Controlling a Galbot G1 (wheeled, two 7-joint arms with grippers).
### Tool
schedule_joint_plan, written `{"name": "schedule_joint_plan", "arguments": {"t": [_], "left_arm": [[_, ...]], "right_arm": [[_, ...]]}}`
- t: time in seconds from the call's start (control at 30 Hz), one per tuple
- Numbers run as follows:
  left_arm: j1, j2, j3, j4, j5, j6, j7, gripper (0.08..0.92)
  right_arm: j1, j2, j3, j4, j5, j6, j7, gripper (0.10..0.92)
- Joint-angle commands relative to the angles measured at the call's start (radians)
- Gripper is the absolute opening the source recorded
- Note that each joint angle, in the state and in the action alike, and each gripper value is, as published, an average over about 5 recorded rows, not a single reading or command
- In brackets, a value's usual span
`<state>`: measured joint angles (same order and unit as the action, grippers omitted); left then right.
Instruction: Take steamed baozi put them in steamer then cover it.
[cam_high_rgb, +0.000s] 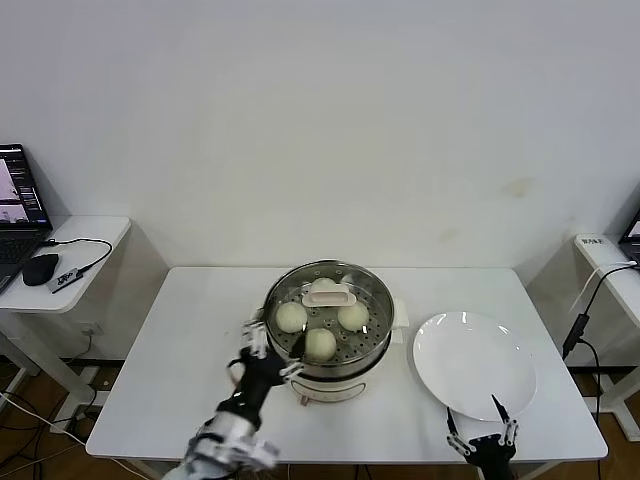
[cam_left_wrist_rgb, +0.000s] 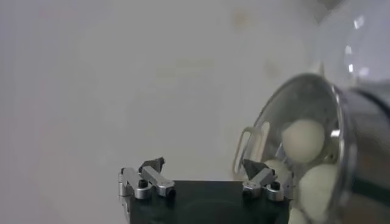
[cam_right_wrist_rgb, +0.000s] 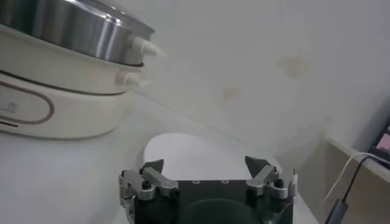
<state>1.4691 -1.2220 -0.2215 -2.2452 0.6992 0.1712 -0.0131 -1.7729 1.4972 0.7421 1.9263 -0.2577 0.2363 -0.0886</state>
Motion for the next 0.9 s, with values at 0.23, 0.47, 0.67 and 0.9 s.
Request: {"name": "schedule_joint_plan", "arguments": {"t": [0.23, 0.47, 0.67, 0.9], "left_arm": [[0.486, -0.062, -0.316, 0.054, -0.963, -0.302, -0.292, 0.823], [0.508, -0.084, -0.354, 0.107, -0.954, -0.374, -0.226, 0.823], [0.517, -0.077, -0.377, 0.102, -0.956, -0.377, -0.184, 0.823], [0.512, -0.083, -0.351, 0.112, -0.916, -0.376, -0.167, 0.823]], "right_arm": [[-0.102, -0.169, -0.117, 0.056, 0.162, -0.005, 0.01, 0.823], [-0.125, -0.184, -0.125, 0.065, 0.198, -0.016, 0.009, 0.823], [-0.133, -0.184, -0.141, 0.076, 0.231, -0.022, 0.001, 0.823], [-0.145, -0.19, -0.164, 0.118, 0.304, -0.067, -0.013, 0.823]]}}
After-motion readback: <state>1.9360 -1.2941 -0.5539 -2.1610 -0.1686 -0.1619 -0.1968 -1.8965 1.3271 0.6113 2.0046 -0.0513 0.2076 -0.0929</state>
